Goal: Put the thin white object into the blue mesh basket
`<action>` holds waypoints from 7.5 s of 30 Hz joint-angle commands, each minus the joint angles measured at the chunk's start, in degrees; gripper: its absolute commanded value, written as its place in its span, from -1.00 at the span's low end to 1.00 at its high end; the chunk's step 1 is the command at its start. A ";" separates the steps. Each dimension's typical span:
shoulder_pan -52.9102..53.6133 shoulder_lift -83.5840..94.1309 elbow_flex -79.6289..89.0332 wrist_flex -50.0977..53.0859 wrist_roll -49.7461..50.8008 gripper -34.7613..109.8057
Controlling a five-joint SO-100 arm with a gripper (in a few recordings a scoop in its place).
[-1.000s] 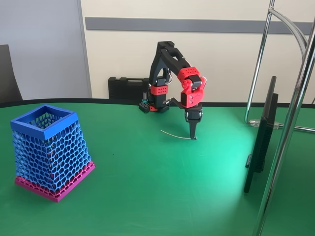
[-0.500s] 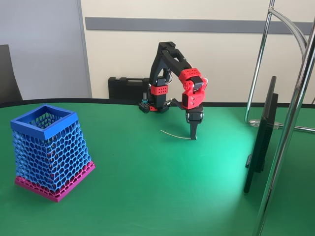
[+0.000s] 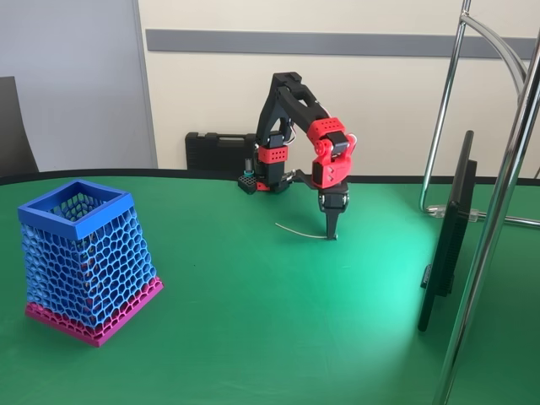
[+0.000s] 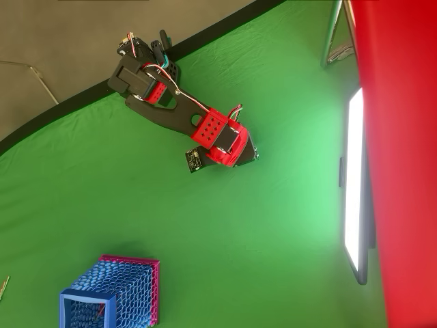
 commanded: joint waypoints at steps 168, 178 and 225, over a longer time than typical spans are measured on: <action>60.29 -7.21 -51.86 -25.93 -9.14 -0.45; 58.89 -4.48 -48.60 -23.03 -5.62 -0.09; 63.98 6.33 -47.99 -8.26 11.16 -0.03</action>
